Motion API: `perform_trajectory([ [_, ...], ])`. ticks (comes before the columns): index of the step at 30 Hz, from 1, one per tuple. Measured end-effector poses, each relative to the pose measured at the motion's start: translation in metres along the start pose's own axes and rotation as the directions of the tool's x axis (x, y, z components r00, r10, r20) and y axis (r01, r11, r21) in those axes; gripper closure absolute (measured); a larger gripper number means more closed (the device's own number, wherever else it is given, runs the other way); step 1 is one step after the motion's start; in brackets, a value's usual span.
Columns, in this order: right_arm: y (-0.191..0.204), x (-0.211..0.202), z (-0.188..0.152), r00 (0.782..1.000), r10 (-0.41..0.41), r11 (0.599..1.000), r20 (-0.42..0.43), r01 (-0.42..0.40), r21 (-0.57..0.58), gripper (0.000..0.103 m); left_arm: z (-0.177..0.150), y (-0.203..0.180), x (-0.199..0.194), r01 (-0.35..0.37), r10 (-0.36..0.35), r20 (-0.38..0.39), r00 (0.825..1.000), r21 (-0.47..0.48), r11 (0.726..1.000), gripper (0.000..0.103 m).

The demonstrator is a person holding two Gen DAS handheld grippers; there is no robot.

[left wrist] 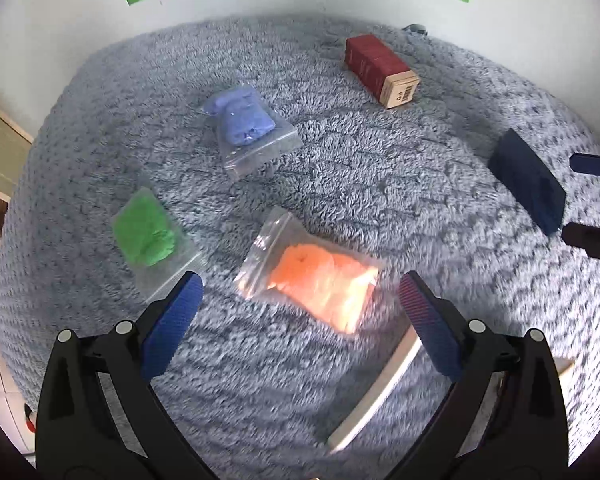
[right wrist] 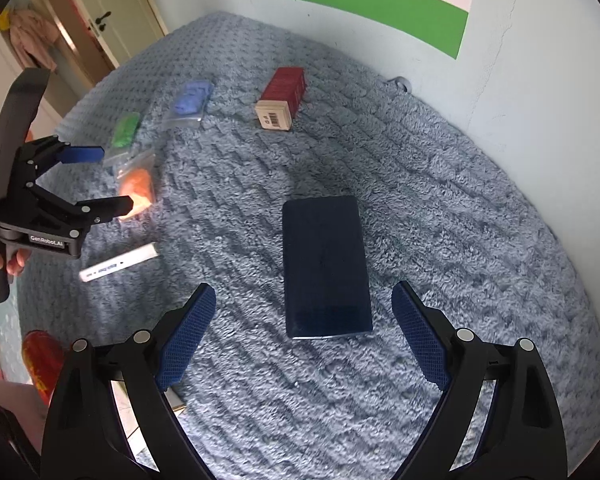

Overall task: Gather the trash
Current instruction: 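Grasp the navy case with the right tool while the left tool grasps the orange clay bag, then carry the navy case and orange clay bag with both tools over the teal wastebasket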

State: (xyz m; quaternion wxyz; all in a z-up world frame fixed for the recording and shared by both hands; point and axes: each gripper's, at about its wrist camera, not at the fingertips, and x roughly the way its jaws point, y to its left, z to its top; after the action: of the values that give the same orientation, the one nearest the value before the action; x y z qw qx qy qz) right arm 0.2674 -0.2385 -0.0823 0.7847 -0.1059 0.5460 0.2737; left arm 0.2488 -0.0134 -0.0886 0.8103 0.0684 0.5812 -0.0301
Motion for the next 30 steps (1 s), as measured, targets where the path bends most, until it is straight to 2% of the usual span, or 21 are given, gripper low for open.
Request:
perform_trajectory([
  [3,-0.003,0.008,0.000,1.000,-0.002,1.000,-0.003,0.002,-0.017,0.014,0.003,-0.003,0.008,0.008,-0.008,0.000,1.000,-0.001,1.000,0.008],
  [7,-0.007,0.017,-0.002,1.000,-0.015,1.000,-0.007,0.015,-0.016,0.015,0.005,-0.006,0.018,0.024,-0.024,-0.012,1.000,-0.009,1.000,0.019],
  [11,-0.008,0.025,-0.002,1.000,-0.029,0.999,-0.009,0.029,-0.016,0.018,0.006,-0.005,0.026,0.012,-0.013,-0.019,1.000,-0.022,1.000,0.020],
  [14,-0.009,0.032,0.001,0.999,-0.047,0.999,-0.016,0.046,-0.009,0.020,0.006,-0.003,0.029,0.015,-0.016,-0.025,1.000,-0.031,0.999,0.027],
  [16,-0.008,0.035,0.003,0.999,-0.052,0.999,-0.014,0.052,-0.009,0.027,0.006,-0.001,0.031,0.026,-0.027,-0.022,0.999,-0.034,0.999,0.030],
  [18,-0.008,0.040,0.005,0.998,-0.063,0.998,-0.029,0.062,-0.011,0.046,0.004,0.001,0.031,0.046,-0.046,-0.014,0.999,-0.039,0.998,0.033],
  [20,-0.008,0.040,0.007,0.998,-0.058,0.998,-0.027,0.058,-0.005,0.050,0.001,0.000,0.031,0.053,-0.054,-0.009,0.999,-0.037,0.998,0.040],
  [23,-0.008,0.036,0.010,0.999,-0.032,0.999,-0.025,0.032,0.004,0.050,0.000,0.002,0.028,0.057,-0.057,-0.003,0.998,-0.029,0.998,0.043],
  [30,-0.006,0.009,0.007,1.000,-0.026,1.000,0.009,0.026,0.005,0.050,-0.011,0.009,0.005,0.060,-0.059,0.030,0.998,-0.025,0.998,0.043],
])
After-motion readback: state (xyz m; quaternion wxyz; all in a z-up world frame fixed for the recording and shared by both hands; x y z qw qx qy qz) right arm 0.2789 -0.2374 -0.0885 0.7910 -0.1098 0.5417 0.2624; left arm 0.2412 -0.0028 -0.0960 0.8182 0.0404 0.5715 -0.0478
